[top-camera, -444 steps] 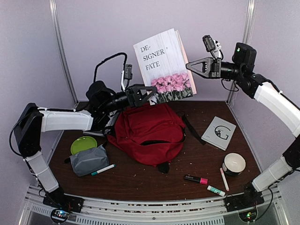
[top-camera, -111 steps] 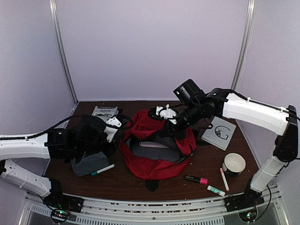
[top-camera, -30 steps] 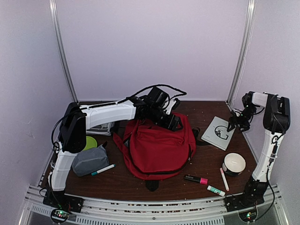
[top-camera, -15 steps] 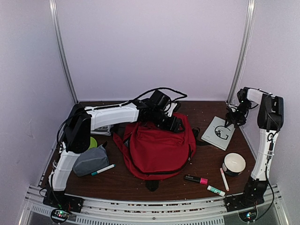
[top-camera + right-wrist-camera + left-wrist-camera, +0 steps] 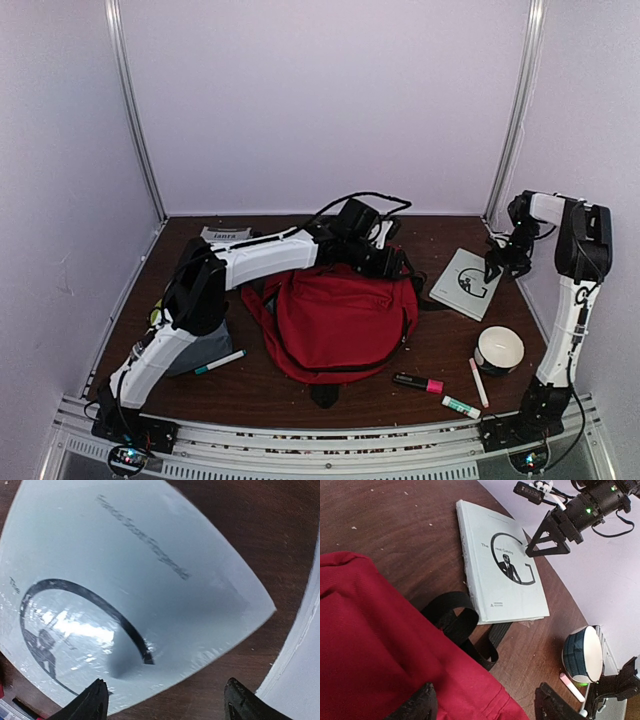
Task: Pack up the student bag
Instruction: Move the book to the corner of the board.
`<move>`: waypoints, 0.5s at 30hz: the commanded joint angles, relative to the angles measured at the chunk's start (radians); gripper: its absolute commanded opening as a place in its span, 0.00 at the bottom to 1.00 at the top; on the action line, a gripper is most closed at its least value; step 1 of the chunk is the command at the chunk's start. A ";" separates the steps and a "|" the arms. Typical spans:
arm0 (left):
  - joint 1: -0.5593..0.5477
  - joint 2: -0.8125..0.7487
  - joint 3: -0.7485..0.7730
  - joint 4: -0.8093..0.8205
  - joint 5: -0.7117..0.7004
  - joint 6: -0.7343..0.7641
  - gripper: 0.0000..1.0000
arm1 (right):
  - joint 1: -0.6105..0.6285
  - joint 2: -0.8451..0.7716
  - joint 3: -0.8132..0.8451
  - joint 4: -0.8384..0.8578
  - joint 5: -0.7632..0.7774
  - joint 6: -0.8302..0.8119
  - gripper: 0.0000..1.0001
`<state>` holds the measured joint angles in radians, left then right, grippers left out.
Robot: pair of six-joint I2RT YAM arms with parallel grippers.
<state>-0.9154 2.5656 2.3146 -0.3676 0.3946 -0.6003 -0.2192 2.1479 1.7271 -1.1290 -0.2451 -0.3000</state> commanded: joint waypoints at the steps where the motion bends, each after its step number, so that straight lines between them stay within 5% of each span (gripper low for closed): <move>1: -0.027 0.092 0.130 0.042 0.119 -0.046 0.70 | -0.041 -0.040 -0.026 0.005 0.044 -0.020 0.81; 7: -0.026 0.169 0.183 0.017 0.124 -0.146 0.70 | -0.029 0.026 0.043 -0.026 0.040 -0.052 0.80; 15: 0.029 0.142 0.054 -0.040 0.057 -0.255 0.69 | 0.067 0.103 0.138 -0.081 0.055 -0.101 0.78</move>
<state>-0.9279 2.7216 2.4233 -0.3676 0.4866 -0.7841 -0.2066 2.2150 1.8252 -1.1713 -0.2188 -0.3687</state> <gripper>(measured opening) 0.695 0.788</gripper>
